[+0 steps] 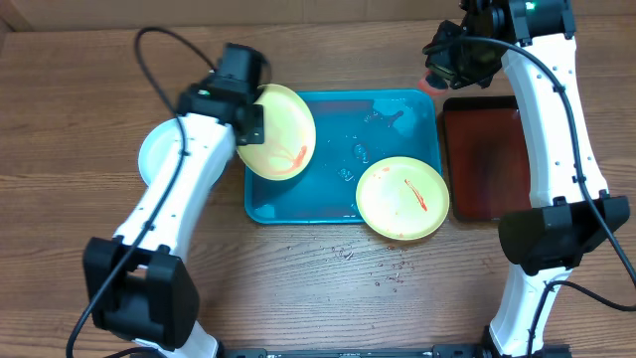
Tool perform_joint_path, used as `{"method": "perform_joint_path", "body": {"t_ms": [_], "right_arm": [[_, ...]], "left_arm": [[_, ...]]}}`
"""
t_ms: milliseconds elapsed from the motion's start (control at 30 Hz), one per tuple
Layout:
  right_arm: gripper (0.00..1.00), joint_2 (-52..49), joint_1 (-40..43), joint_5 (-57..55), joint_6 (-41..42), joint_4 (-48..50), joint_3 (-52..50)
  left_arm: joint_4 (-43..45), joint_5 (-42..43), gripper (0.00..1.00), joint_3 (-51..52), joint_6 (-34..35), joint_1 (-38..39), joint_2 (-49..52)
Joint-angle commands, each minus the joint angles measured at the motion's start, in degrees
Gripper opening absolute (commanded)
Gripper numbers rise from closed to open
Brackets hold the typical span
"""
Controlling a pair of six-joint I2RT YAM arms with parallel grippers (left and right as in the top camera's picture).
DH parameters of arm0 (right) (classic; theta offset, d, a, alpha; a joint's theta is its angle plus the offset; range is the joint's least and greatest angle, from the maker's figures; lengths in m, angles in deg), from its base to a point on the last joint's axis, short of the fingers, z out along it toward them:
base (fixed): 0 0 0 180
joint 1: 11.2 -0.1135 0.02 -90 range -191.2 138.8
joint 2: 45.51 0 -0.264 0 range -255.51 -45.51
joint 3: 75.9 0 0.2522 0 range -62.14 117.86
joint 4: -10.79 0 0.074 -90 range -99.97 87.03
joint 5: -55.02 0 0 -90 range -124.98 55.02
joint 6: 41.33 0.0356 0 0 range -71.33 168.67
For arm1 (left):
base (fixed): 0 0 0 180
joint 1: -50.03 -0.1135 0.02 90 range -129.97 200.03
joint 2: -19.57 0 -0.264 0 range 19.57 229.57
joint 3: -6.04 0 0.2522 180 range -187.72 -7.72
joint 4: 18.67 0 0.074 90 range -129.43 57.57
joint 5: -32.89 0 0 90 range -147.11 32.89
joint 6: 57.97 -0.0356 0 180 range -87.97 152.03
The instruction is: Clean dirty plates on tray and stack at the side
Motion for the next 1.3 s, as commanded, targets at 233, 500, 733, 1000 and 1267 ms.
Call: {"method": "perform_joint_path", "body": {"t_ms": [233, 500, 733, 1000, 1267], "right_arm": [[0.04, 0.6, 0.0, -0.1, -0.9, -0.1, 0.3], [0.04, 0.6, 0.0, -0.1, -0.9, -0.6, 0.3], [0.04, 0.6, 0.0, -0.1, -0.9, -0.6, 0.3], [0.04, 0.6, 0.0, -0.1, -0.9, -0.8, 0.3], [0.04, 0.6, 0.0, -0.1, -1.1, -1.0, 0.3]], "left_arm": [[-0.1, -37.2, 0.04, -0.8, 7.1, 14.7, -1.0], [2.4, -50.0, 0.04, -0.8, 7.6, 17.9, -1.0], [3.1, -56.2, 0.04, -0.8, 7.6, 20.8, -1.0], [4.2, -65.1, 0.04, -0.8, 7.4, 22.6, -1.0], [4.2, -66.0, 0.04, -0.8, 7.4, 23.5, -1.0]]}}
